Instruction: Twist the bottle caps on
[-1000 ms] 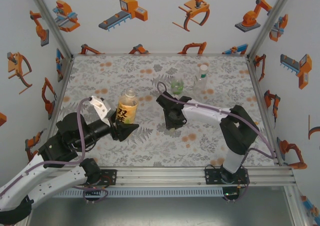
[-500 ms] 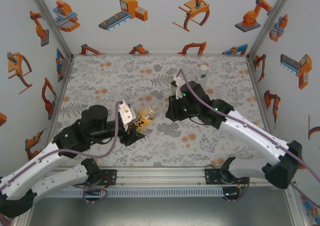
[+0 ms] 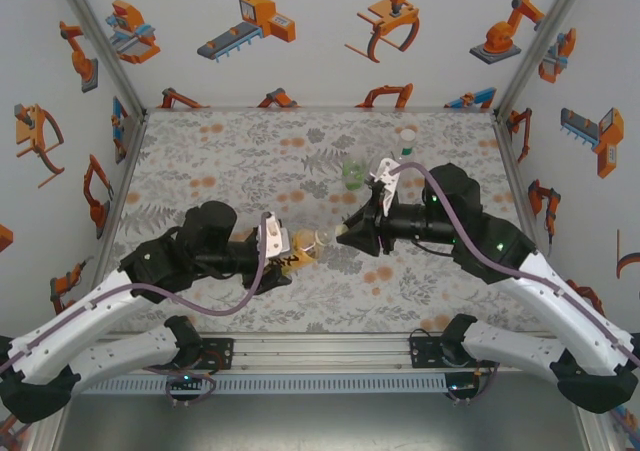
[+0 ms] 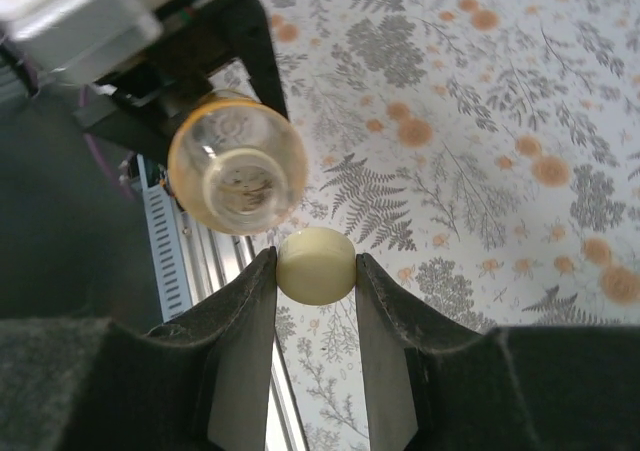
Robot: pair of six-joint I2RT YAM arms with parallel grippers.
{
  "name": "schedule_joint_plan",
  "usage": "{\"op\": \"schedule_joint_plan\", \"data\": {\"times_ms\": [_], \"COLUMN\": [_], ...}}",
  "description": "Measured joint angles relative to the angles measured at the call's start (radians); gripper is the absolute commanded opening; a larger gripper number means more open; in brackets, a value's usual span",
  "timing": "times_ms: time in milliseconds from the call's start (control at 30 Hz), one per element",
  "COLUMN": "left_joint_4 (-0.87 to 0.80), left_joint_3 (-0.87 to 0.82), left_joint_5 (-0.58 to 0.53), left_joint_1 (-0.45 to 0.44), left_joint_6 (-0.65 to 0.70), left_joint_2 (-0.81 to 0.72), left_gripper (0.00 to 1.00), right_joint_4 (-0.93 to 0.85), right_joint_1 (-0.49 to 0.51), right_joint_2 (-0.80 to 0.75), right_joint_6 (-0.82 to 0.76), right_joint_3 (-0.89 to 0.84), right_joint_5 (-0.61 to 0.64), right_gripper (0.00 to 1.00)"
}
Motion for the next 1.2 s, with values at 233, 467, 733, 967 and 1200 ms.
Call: {"op": "schedule_joint_plan", "data": {"times_ms": [233, 467, 733, 967, 1200], "left_joint_4": [-0.043, -0.072, -0.093, -0.096, -0.095], "left_joint_3": [0.024, 0.060, 0.073, 0.075, 0.075], "left_joint_5": [-0.005, -0.005, -0.008, -0.008, -0.008], "left_joint_1": [-0.030, -0.064, -0.097, -0.103, -0.103], "left_joint_6": [0.050, 0.083, 0.098, 0.111, 0.117], "left_joint_2": [0.027, 0.066, 0.085, 0.085, 0.087], "left_gripper": [0.00, 0.00, 0.00, 0.00, 0.00], "right_joint_4": [-0.052, -0.063, -0.118, -0.162, -0.162], "right_joint_1": [0.000, 0.000, 0.000, 0.000, 0.000], "right_joint_2": [0.001, 0.010, 0.031, 0.030, 0.030], "right_joint_6": [-0.118, -0.179, -0.218, -0.246, -0.251], "right_joint_3": [0.066, 0.068, 0.076, 0.078, 0.078], "right_joint_5": [-0.138, -0.241, -0.266, -0.256, -0.272], "right_gripper": [0.07, 0.07, 0.06, 0.04, 0.03]}}
